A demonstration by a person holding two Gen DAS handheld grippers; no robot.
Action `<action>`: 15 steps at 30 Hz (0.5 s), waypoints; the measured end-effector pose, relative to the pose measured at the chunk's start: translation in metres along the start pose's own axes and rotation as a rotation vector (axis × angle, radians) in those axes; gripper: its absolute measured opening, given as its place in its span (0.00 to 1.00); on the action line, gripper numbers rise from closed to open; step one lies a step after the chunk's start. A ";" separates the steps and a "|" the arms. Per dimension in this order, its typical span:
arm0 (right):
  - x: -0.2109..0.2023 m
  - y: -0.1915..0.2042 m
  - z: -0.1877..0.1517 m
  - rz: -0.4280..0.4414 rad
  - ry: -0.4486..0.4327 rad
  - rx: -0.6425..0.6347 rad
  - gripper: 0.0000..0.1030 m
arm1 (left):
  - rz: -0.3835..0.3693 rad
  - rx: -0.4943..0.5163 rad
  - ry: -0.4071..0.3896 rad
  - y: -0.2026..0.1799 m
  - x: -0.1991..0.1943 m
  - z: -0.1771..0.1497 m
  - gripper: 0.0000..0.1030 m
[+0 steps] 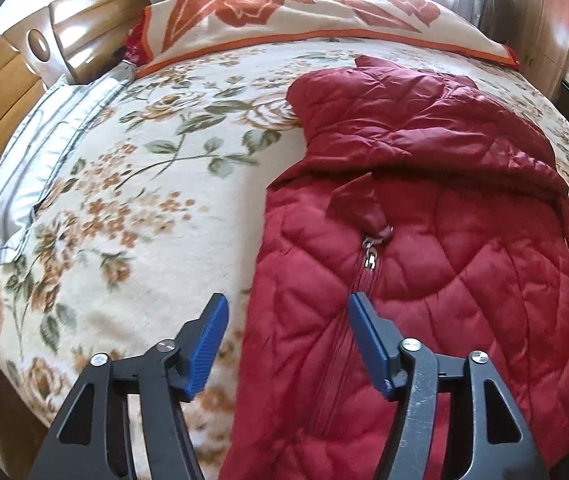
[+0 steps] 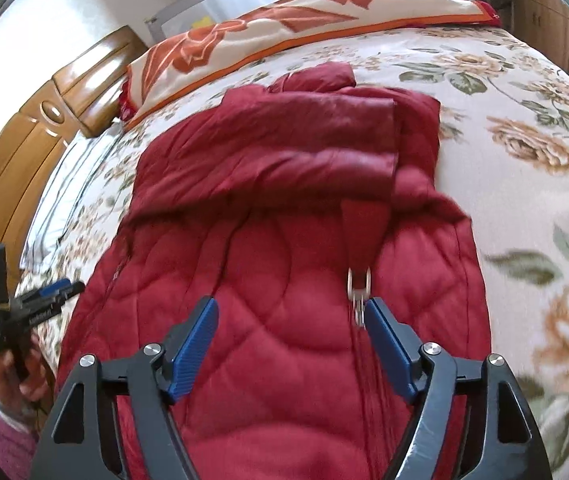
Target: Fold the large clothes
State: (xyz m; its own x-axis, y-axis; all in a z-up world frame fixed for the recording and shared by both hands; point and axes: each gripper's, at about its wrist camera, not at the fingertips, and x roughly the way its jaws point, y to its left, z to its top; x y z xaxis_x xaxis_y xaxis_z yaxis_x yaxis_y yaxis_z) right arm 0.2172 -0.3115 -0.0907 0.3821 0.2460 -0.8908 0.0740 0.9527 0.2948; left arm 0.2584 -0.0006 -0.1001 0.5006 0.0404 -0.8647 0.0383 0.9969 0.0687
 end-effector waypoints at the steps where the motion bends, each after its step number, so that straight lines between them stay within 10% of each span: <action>1: -0.005 0.001 -0.008 0.001 0.003 -0.003 0.76 | 0.002 -0.003 -0.002 0.001 -0.005 -0.005 0.64; 15: -0.050 -0.030 -0.076 -0.052 0.016 0.046 0.80 | 0.035 0.003 -0.012 0.010 -0.037 -0.048 0.73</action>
State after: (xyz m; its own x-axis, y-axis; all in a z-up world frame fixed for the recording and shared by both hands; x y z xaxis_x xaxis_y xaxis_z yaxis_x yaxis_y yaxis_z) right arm 0.1258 -0.3387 -0.0818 0.3614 0.1999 -0.9107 0.1356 0.9551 0.2634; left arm 0.1988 0.0115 -0.0912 0.5124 0.0745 -0.8555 0.0229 0.9947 0.1004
